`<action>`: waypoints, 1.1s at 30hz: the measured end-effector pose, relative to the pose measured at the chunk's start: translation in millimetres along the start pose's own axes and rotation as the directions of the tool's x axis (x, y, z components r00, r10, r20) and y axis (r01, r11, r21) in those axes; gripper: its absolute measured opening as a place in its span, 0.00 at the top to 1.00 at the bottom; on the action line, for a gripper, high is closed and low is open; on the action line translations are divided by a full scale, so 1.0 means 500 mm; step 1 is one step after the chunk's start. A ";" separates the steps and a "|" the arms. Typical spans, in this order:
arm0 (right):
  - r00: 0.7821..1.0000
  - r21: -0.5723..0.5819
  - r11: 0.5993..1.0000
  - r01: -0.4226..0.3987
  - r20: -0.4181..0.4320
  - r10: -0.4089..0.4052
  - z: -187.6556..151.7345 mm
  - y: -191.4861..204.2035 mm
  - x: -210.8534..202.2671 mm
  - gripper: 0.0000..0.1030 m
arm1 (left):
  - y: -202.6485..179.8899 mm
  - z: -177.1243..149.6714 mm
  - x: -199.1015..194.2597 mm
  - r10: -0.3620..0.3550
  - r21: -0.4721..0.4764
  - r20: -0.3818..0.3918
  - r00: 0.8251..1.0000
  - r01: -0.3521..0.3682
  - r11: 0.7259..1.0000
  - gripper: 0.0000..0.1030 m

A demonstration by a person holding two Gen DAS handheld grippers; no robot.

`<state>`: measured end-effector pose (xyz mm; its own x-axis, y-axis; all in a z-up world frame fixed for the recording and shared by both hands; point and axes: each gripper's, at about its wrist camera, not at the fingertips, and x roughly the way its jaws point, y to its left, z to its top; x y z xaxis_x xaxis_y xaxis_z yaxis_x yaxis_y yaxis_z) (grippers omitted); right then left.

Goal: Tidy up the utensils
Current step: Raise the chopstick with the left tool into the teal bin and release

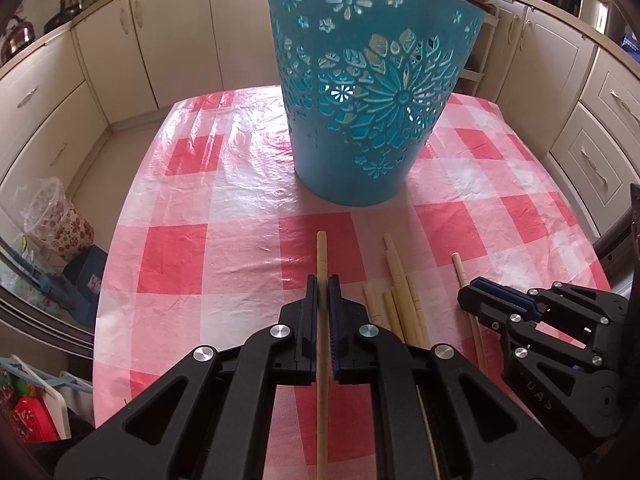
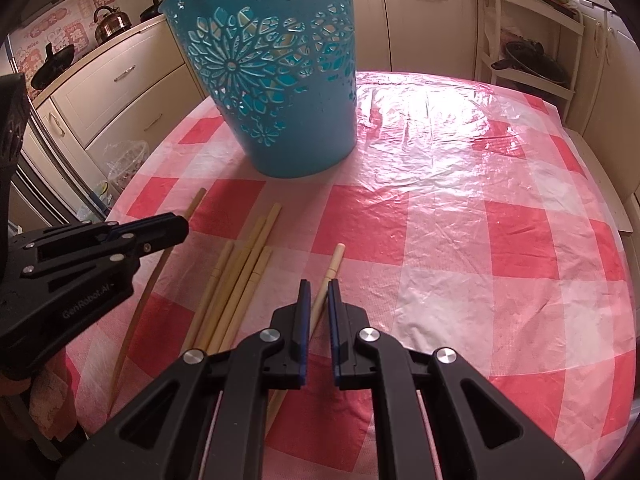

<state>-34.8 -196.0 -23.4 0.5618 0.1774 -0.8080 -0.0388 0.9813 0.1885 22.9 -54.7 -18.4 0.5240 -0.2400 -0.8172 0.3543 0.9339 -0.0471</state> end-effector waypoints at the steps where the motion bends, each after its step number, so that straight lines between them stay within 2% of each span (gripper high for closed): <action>1: 1.000 0.000 1.000 0.000 0.001 0.000 0.000 0.000 0.000 0.91 | 0.000 0.003 -0.009 -0.005 -0.003 0.010 1.000 0.005 1.000 0.95; 5: 1.000 0.001 1.000 0.000 0.006 0.000 -0.004 -0.001 -0.003 0.91 | 0.003 0.012 -0.049 -0.030 -0.017 0.053 0.998 0.031 0.999 0.95; 7: 1.000 0.002 1.000 0.000 0.007 0.000 -0.005 0.000 -0.003 0.91 | 0.012 0.019 -0.079 -0.069 -0.040 0.085 0.994 0.072 0.997 0.95; 10: 1.000 0.007 1.000 -0.003 0.008 0.003 -0.006 -0.001 -0.004 0.91 | 0.030 0.039 -0.147 -0.124 -0.077 0.168 0.978 0.138 0.987 0.95; 13: 1.000 0.012 1.000 -0.005 0.009 0.005 -0.006 -0.003 -0.004 0.91 | 0.049 0.076 -0.231 -0.165 -0.101 0.281 0.945 0.200 0.975 0.95; 15: 1.000 0.016 1.000 -0.008 0.009 0.008 -0.006 -0.006 -0.005 0.91 | 0.058 0.110 -0.282 -0.183 -0.102 0.361 0.914 0.234 0.967 0.95; 18: 1.000 0.025 1.000 -0.015 0.010 0.015 -0.006 -0.011 -0.005 0.91 | 0.058 0.172 -0.338 -0.192 -0.095 0.477 0.858 0.267 0.959 0.95; 22: 1.000 0.035 0.999 -0.027 0.011 0.026 -0.007 -0.020 -0.006 0.91 | 0.041 0.247 -0.358 -0.168 -0.079 0.577 0.799 0.259 0.963 0.95; 26: 0.999 0.043 0.998 -0.038 0.011 0.038 -0.006 -0.026 -0.008 0.91 | 0.037 0.319 -0.345 -0.153 -0.088 0.616 0.773 0.260 0.962 0.95; 30: 0.999 0.057 0.997 -0.053 0.012 0.052 0.000 -0.032 -0.005 0.91 | 0.028 0.363 -0.312 -0.102 -0.088 0.654 0.750 0.209 0.974 0.95; 33: 0.998 0.062 0.996 -0.058 0.013 0.058 0.002 -0.031 -0.004 0.91 | 0.026 0.378 -0.268 -0.066 -0.099 0.663 0.746 0.174 0.980 0.95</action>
<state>-34.4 -211.5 -24.4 0.5691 0.2327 -0.7886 -0.0204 0.9628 0.2694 103.4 -60.5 199.1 0.8809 -0.4161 -0.2257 0.3619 0.8993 -0.2456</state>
